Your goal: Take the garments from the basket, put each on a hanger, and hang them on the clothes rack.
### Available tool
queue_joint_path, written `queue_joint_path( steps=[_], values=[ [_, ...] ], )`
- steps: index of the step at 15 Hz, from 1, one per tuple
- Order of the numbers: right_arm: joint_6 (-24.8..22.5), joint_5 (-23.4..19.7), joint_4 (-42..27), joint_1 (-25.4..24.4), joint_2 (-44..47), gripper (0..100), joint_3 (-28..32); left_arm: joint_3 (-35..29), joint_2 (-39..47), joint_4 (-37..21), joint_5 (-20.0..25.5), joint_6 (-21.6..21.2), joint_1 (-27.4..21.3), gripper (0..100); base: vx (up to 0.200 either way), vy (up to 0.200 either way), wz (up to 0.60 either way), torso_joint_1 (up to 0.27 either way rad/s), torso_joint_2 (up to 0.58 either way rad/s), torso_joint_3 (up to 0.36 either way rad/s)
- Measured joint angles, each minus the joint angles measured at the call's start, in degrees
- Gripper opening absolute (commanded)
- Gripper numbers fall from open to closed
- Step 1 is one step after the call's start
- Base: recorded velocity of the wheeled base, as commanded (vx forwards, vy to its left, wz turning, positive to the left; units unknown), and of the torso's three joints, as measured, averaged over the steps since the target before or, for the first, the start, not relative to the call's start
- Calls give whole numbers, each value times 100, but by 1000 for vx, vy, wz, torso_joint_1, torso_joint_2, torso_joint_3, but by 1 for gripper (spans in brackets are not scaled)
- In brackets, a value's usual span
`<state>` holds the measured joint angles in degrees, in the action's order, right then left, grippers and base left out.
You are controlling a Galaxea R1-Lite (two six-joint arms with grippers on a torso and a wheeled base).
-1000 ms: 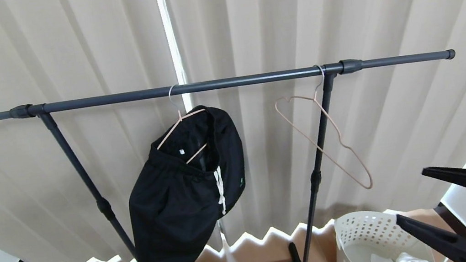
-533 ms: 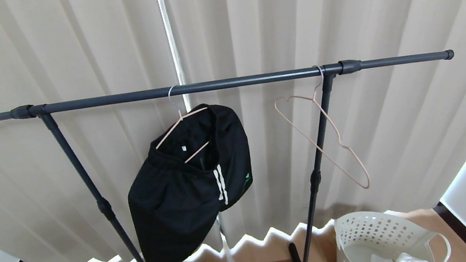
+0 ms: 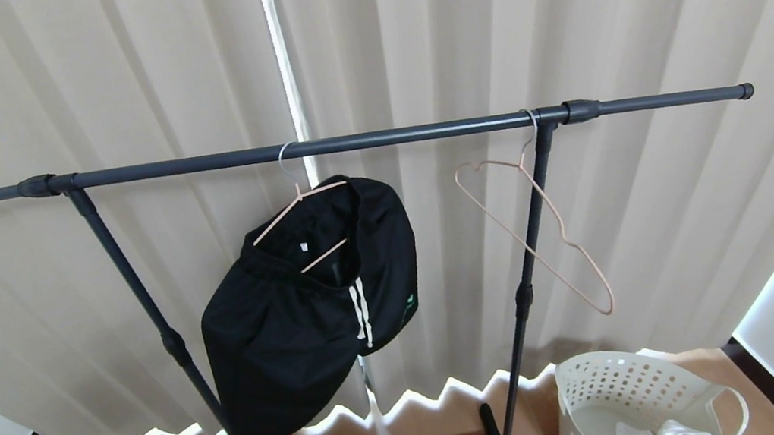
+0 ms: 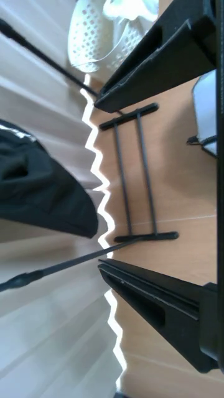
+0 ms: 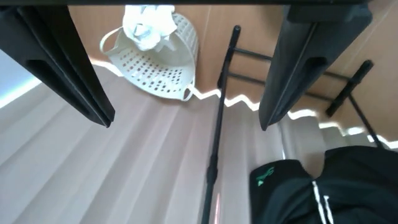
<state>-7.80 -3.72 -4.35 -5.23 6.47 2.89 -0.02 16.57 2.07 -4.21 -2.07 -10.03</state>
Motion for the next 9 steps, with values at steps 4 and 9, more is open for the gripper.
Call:
queue_joint_path(
  steps=[4, 9],
  values=[
    [-502, -57, -10, 477, -496, 100, -15, 2, -784, 6, 20, -272, 194, 100, 0, 0, 0, 0, 0, 0],
    [401, -273, 9, 530, -638, 100, 2, 2, -1015, -5, -11, -4, 221, 100, 0, 0, 0, 0, 0, 0]
  ],
)
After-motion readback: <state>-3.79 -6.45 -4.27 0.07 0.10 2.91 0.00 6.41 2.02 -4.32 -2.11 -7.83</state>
